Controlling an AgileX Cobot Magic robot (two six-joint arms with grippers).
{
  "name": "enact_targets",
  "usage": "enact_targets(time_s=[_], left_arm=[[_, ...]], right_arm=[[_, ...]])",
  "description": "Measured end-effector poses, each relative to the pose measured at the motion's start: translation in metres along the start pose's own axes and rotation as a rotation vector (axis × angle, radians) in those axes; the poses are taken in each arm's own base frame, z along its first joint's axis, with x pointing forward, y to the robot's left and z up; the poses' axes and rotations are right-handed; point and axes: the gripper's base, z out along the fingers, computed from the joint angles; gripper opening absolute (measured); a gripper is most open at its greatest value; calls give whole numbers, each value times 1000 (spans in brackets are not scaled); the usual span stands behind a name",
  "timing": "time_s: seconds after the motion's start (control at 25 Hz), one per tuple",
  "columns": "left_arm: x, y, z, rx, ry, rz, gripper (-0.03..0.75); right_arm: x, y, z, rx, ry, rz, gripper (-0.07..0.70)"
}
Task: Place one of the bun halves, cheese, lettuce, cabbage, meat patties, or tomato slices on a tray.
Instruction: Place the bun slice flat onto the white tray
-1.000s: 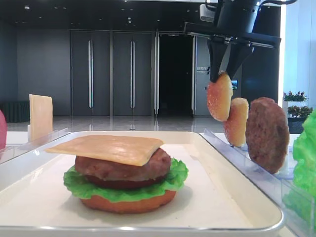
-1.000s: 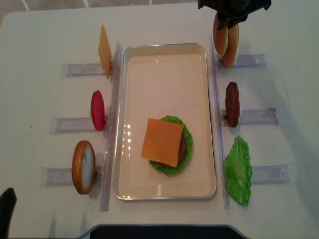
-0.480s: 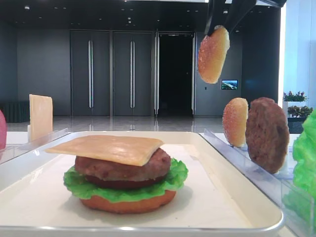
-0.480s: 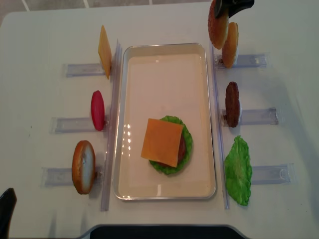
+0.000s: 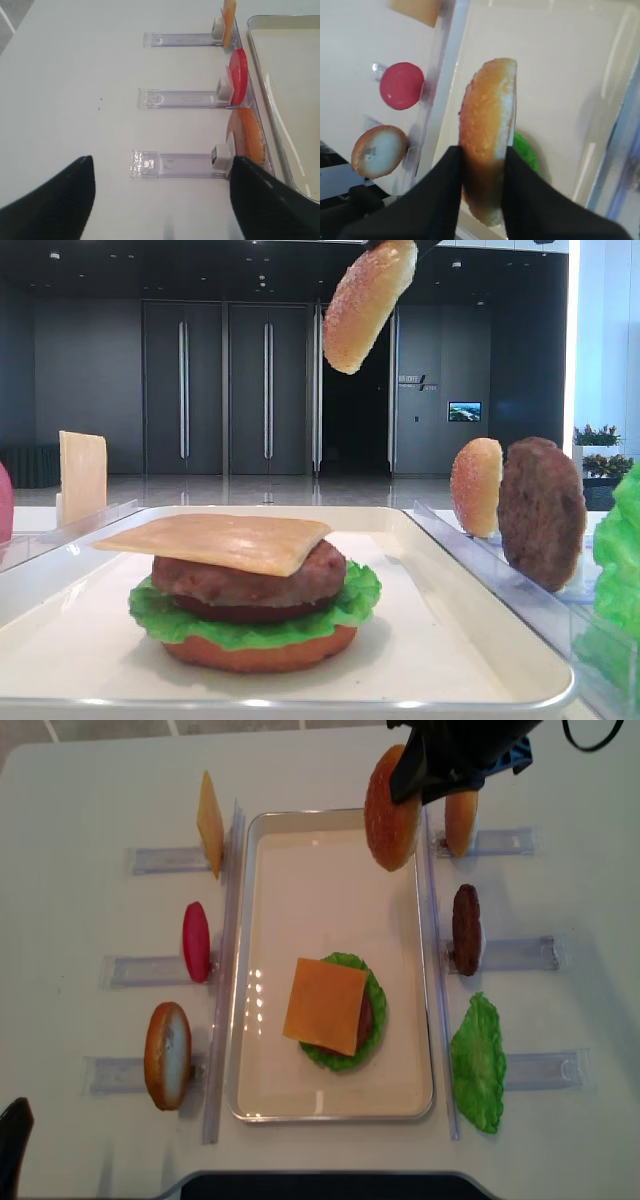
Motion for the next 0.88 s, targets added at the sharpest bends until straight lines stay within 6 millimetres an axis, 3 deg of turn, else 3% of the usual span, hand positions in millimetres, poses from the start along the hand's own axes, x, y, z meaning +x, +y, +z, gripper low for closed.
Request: enact_targets(time_s=[0.44, 0.88], left_arm=[[0, 0, 0, 0, 0, 0, 643], [0, 0, 0, 0, 0, 0, 643]], right_arm=[[71, -15, 40, -385, -44, 56, 198], [99, -33, 59, -427, -90, 84, 198]])
